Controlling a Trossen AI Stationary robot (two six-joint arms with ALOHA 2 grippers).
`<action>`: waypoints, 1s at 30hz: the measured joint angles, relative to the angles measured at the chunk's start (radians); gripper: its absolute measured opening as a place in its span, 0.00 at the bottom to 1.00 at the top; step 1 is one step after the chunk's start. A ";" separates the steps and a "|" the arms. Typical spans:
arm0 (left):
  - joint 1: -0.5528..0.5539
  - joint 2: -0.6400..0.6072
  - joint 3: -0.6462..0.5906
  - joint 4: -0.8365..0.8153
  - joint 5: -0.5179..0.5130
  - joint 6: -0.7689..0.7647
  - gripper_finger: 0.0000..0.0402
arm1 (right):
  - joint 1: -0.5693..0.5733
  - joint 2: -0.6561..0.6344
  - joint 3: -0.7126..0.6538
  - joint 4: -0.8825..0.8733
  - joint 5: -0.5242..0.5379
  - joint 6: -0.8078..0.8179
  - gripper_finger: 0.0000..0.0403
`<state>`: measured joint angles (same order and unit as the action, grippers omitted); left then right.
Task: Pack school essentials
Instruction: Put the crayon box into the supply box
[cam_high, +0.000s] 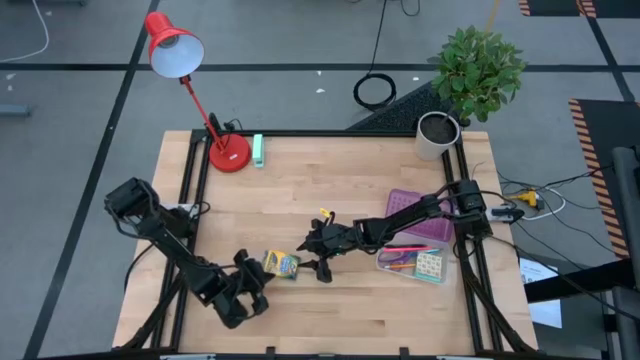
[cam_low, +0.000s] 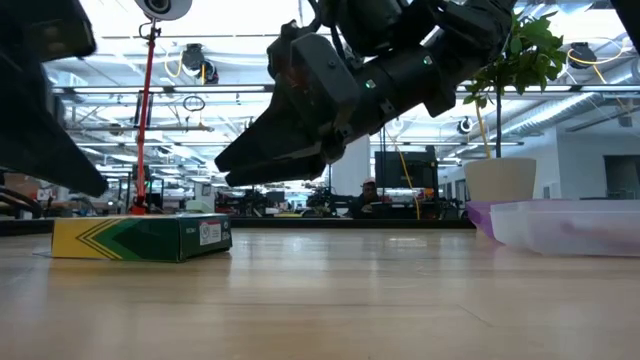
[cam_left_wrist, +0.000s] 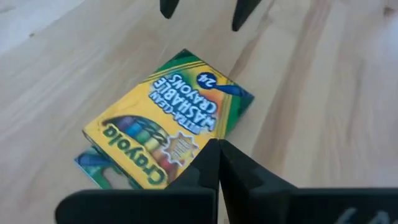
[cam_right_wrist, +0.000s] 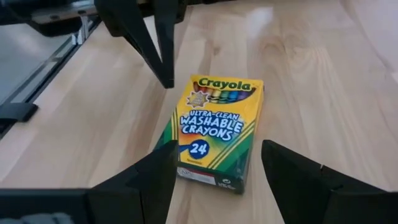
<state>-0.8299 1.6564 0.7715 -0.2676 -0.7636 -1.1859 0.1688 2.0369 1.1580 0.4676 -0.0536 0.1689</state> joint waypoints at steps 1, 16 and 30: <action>-0.007 0.000 0.000 -0.001 -0.006 -0.011 0.01 | 0.000 0.000 0.000 0.000 0.000 -0.004 0.56; -0.022 0.000 -0.025 -0.080 0.038 -0.129 0.01 | 0.000 0.000 0.000 0.003 0.000 -0.024 0.56; -0.033 0.001 -0.033 -0.074 0.092 -0.135 0.01 | 0.000 0.000 0.000 0.006 0.000 -0.024 0.56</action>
<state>-0.8630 1.6569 0.7383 -0.3420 -0.6713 -1.3206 0.1684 2.0373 1.1580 0.4736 -0.0536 0.1444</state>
